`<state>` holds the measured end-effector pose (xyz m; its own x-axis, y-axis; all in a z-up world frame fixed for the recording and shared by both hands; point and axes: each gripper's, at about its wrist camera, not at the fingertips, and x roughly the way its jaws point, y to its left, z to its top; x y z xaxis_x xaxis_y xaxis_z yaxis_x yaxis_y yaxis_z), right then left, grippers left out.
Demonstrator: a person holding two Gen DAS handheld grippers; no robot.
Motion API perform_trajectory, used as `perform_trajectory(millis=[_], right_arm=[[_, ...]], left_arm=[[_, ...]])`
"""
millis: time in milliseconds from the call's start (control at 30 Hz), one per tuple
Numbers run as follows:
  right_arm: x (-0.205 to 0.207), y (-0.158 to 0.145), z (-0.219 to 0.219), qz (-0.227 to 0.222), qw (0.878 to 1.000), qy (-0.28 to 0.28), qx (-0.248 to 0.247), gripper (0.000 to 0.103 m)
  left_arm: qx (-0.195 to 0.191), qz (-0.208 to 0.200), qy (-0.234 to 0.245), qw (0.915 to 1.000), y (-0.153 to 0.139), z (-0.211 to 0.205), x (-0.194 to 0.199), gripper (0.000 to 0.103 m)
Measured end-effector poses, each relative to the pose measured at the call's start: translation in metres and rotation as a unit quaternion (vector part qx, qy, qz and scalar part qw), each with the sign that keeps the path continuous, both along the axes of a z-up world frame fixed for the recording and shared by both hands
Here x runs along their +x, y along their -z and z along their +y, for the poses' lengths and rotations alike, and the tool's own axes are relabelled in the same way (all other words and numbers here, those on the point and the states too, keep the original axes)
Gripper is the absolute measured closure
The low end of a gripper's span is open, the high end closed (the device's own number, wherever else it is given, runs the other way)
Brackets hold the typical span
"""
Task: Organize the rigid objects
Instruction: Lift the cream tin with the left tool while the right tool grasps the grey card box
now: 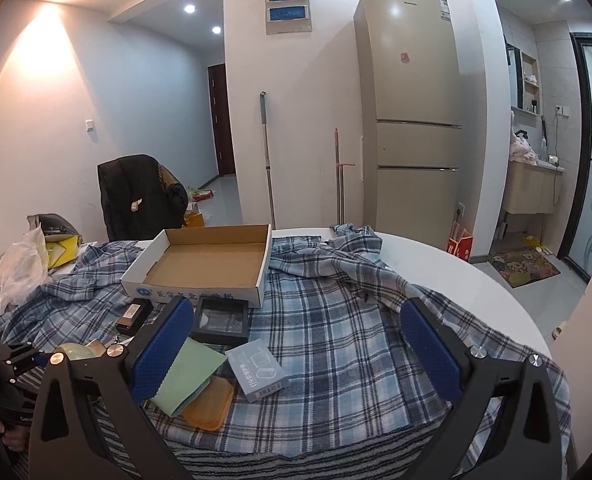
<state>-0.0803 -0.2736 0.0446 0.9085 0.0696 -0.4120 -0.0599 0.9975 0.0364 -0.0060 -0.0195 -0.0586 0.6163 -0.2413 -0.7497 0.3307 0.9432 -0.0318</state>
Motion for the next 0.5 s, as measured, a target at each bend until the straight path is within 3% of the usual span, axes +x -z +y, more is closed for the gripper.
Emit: perform_trajectory(millis=[133, 233, 333, 500], right_arm=[[0.014, 0.002, 0.002, 0.028, 0.998, -0.046, -0.026, 0.0], [0.026, 0.015, 0.018, 0.068, 0.986, -0.134, -0.073, 0.016], [0.042, 0.037, 0.026, 0.103, 0.979, -0.153, -0.085, 0.022], [0.075, 0.071, 0.042, 0.176, 0.96, -0.188, -0.111, 0.043]], left_arm=[[0.012, -0.048, 0.002, 0.9988, -0.021, -0.003, -0.012, 0.026], [0.001, -0.081, -0.004, 0.9967, -0.044, -0.002, -0.019, 0.026], [-0.002, -0.104, -0.017, 0.9944, -0.06, -0.002, -0.02, 0.026], [-0.01, -0.114, -0.037, 0.9927, -0.074, 0.0, -0.015, 0.026]])
